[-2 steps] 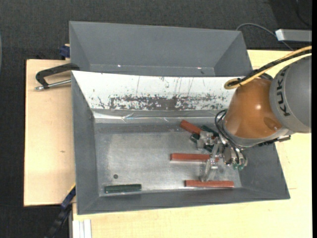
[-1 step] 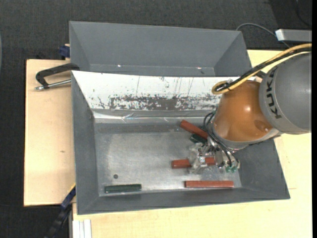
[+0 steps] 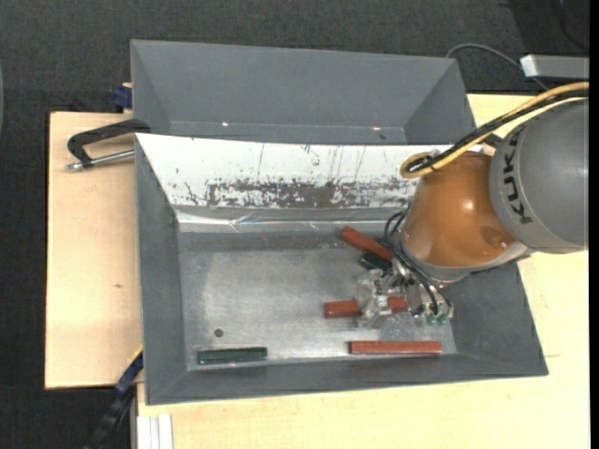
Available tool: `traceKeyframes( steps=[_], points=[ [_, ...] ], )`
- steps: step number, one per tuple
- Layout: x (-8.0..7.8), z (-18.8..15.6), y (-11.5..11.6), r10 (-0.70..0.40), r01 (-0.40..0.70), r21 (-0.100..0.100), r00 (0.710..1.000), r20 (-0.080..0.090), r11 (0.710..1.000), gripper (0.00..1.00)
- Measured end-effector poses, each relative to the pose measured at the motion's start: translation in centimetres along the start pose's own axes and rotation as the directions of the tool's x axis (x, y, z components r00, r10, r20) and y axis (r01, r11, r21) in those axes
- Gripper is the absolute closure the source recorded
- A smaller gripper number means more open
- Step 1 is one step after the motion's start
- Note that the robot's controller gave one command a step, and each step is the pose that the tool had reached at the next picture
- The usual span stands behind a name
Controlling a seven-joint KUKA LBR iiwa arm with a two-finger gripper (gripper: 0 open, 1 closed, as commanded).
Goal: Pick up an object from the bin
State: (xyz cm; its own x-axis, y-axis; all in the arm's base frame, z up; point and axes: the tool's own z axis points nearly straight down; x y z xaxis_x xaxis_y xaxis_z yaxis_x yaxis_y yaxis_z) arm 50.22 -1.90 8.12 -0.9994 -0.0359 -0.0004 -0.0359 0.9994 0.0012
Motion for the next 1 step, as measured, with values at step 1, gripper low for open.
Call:
traceKeyframes(
  steps=[1],
  points=[
    [-4.35, -16.59, 6.64, -0.017, 0.017, -0.001, 1.000, 0.009, 1.000, 1.00]
  ],
)
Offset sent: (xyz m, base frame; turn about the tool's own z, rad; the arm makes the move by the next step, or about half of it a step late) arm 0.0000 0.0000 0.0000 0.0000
